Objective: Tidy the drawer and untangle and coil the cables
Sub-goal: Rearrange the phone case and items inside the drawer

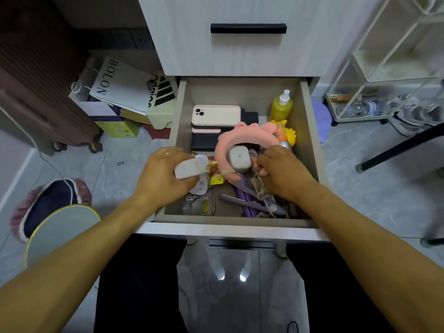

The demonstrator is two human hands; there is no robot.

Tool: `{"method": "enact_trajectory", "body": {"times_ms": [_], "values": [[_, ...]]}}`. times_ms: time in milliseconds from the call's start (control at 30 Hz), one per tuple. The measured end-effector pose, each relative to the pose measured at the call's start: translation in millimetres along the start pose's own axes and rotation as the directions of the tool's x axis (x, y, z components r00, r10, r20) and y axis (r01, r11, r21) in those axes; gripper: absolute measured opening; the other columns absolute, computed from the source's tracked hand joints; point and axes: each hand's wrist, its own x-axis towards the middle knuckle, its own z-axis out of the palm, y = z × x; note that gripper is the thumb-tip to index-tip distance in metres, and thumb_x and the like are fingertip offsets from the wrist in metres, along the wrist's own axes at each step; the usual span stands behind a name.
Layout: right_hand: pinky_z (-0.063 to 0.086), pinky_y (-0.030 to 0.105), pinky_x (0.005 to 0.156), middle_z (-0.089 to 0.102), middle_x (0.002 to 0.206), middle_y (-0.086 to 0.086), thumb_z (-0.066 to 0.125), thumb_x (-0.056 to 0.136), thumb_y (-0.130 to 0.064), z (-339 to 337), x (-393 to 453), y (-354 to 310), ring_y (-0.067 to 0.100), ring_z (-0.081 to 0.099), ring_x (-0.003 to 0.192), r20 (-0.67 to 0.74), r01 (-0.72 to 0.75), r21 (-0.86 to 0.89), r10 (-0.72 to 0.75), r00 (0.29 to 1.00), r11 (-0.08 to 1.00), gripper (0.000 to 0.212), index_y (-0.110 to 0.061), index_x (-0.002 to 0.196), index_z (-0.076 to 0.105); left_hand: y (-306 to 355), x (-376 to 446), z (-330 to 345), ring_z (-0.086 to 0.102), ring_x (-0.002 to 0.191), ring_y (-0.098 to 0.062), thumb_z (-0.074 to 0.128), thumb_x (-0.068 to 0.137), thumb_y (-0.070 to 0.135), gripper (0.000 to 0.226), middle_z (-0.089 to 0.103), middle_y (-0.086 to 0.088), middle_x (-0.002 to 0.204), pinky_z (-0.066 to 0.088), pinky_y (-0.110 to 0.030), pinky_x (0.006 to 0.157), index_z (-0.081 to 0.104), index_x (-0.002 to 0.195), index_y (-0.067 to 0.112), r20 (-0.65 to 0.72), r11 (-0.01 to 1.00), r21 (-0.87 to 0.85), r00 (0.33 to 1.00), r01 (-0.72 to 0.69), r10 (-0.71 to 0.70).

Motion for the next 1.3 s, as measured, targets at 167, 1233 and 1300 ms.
{"method": "enact_trajectory", "body": {"times_ms": [167,1233,1300], "values": [[0.05,0.047,0.079,0.059,0.086,0.015,0.058,0.08,-0.016,-14,-24,4,0.039,0.056,0.09,-0.008,0.012,0.053,-0.012,1.0,0.999,0.011,-0.007,0.085,0.061,23,-3,-9,0.06,0.093,-0.007,0.085,0.073,0.024,0.034,0.067,0.01,0.097,0.046,-0.018,0.067,0.07,0.103,0.023,-0.067,0.938,-0.279,0.97,0.206,-0.233],[0.059,0.025,0.075,0.069,0.103,0.0,0.074,0.083,-0.022,-29,-26,-69,0.015,0.067,0.094,0.267,-0.352,0.885,0.288,0.92,0.304,0.021,-0.018,0.104,0.069,69,-32,-4,0.059,0.101,-0.01,0.083,0.075,0.026,0.037,0.066,0.015,0.104,0.056,-0.028,0.083,0.067,0.107,0.034,0.393,0.842,-0.392,0.895,0.37,-0.211],[0.06,0.031,0.076,0.067,0.104,-0.002,0.076,0.082,-0.022,-30,-31,-63,0.016,0.065,0.096,0.237,-0.351,0.863,0.323,0.916,0.364,0.021,-0.022,0.102,0.068,68,-28,2,0.06,0.105,-0.01,0.082,0.077,0.025,0.037,0.065,0.014,0.108,0.055,-0.029,0.085,0.067,0.109,0.032,0.416,0.833,-0.399,0.885,0.385,-0.21]]}}
